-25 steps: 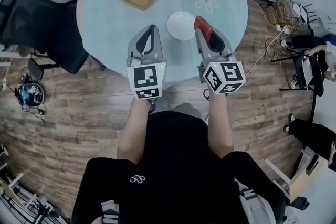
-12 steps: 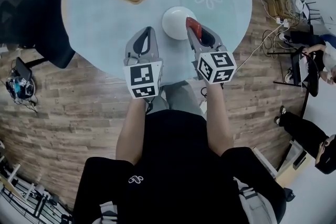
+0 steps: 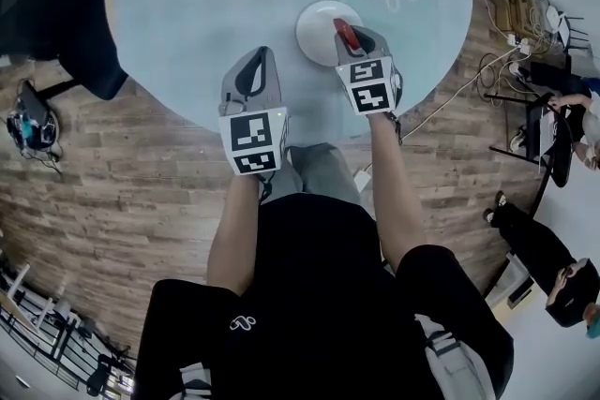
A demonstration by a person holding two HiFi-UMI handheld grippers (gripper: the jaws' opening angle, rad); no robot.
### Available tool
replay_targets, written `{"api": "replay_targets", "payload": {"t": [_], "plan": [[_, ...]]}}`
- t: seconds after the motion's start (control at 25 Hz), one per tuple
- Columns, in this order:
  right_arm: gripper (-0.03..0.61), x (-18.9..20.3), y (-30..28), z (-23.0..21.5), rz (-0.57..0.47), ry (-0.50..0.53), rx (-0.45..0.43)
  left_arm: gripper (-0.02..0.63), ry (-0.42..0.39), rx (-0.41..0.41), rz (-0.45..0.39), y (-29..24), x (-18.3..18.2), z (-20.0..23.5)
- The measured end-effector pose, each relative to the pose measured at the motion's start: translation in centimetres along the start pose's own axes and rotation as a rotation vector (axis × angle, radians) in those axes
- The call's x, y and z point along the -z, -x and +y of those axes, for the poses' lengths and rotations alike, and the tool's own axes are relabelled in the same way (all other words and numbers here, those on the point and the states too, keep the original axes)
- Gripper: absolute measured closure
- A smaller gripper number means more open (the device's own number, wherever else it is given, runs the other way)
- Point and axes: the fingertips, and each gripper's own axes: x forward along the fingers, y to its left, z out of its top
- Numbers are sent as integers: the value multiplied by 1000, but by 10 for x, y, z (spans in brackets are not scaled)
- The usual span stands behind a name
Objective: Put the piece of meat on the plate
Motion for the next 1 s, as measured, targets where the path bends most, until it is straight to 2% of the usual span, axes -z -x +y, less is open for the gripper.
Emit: {"api": "replay_targets", "payload": {"t": [0.24,0.36,0.6,0.72,0.88,0.96,1.0], "plan": [[477,4,-19,-2,71,180,83,612,12,-4,14,1,8,4],[476,2,-22,2,80,214,94,612,21,-10,18,1,8,11],[467,1,-21,14,67,157,43,612,33,-26,7,4,4,22],[421,2,-21,24,57,123,-16,612,36,-21,1,5,1,23],[397,2,-21,32,29,53,-64,612,33,-15,-8,7,-4,22],[331,1,-22,39,17,14,-107,612,36,-14,-10,8,-5,22],[322,0,-22,42,13,2,-119,612,38,-14,-11,8,-6,23]]}}
